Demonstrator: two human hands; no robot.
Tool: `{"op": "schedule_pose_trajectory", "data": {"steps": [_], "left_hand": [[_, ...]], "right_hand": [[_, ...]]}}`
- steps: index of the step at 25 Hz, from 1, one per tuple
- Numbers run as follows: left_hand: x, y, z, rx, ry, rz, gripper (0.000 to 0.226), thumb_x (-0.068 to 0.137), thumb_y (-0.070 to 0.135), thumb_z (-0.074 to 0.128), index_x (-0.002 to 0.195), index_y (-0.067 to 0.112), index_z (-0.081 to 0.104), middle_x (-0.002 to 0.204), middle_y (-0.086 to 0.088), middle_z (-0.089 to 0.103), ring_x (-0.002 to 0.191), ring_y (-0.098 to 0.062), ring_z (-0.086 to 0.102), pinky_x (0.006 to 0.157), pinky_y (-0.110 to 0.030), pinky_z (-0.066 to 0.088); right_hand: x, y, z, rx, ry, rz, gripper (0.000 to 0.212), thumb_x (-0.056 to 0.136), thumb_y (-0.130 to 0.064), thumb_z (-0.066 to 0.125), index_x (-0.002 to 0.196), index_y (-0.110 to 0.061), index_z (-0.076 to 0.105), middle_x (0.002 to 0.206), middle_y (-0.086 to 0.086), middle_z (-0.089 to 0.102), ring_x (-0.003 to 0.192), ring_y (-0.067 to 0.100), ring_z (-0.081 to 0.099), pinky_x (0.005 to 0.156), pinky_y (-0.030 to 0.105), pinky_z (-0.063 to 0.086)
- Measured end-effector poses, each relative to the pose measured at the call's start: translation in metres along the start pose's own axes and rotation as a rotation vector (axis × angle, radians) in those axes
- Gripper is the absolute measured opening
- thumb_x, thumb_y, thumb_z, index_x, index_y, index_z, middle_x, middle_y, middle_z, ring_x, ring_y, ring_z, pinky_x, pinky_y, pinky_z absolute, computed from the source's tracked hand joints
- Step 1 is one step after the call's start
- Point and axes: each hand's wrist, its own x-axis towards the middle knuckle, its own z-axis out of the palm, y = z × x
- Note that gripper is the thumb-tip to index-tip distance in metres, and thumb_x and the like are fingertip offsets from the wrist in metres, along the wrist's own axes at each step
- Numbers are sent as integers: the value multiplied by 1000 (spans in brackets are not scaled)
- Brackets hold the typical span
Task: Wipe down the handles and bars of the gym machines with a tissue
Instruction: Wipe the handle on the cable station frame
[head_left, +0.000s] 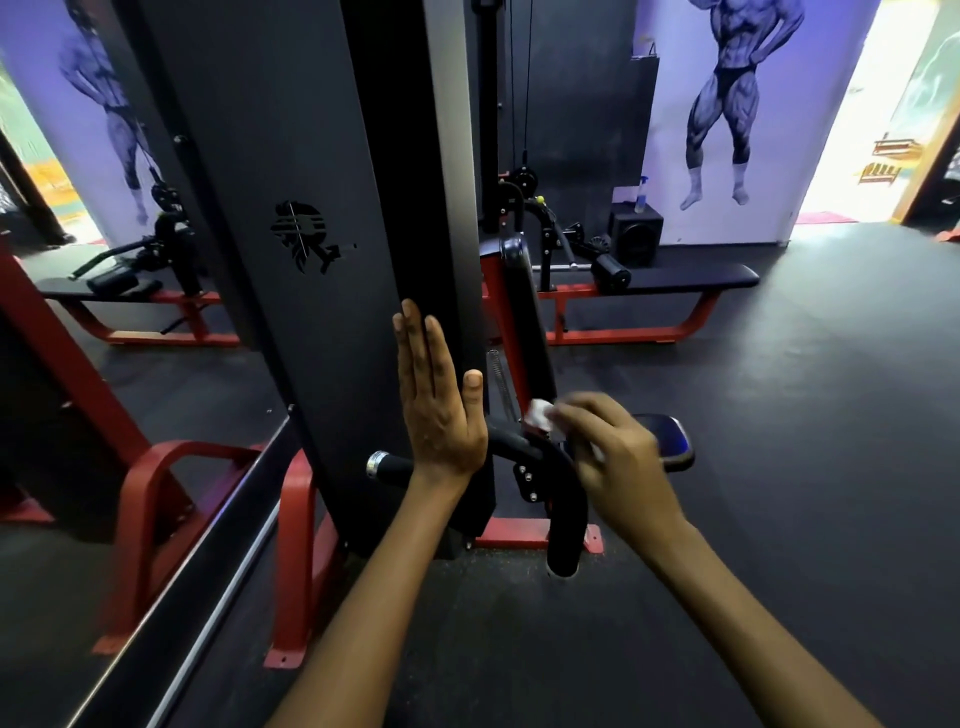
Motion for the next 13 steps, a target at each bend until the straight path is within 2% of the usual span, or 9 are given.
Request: {"op": "schedule_pose_trajectory", "data": {"steps": [3,5,7,9,11,13], "left_hand": [[0,-2,-1,-2,-1,10,57,104,35,20,153,27,-10,160,13,-14,148,-15,-7,121,-35,5],[0,-2,-1,-2,5,11,58,104,34,20,153,27,-9,160,13,-14,148,-15,-6,121,-35,5],[-2,-1,0,4,11,-2,58,104,33,20,153,26,-10,160,13,-14,148,-15,-6,121,-35,5],[-3,2,1,20,17,-17,58,104,33,20,152,27,-10,160,13,-14,148,-14,-6,121,-35,5],[-1,3,0,26,1,-22,58,104,34,20,152,27,-11,159,13,-15,148,-14,-7,121,-35,4],[-2,2,-2,30,-10,-6,58,104,35,20,152,28,-12,159,14,-16,148,-13,-7,121,-35,4]], "right_hand": [[34,-22,24,161,-262,81,29,80,3,52,97,-7,72,98,4,69,89,10,61,83,14,46],[30,-4,6,204,-299,274,34,80,8,53,95,-15,74,92,-4,71,86,3,61,80,9,45],[14,12,-27,185,-418,406,34,83,6,57,87,-23,74,78,-15,70,76,-4,62,79,13,50],[25,17,-35,111,-430,399,29,83,3,58,88,-20,75,75,-11,70,71,-3,62,74,9,50],[52,5,-16,135,-338,322,26,84,1,59,98,-14,74,92,-1,73,81,1,62,70,0,42],[53,-15,8,214,-331,189,27,83,2,58,100,-12,73,101,2,72,88,0,61,75,1,42]]}}
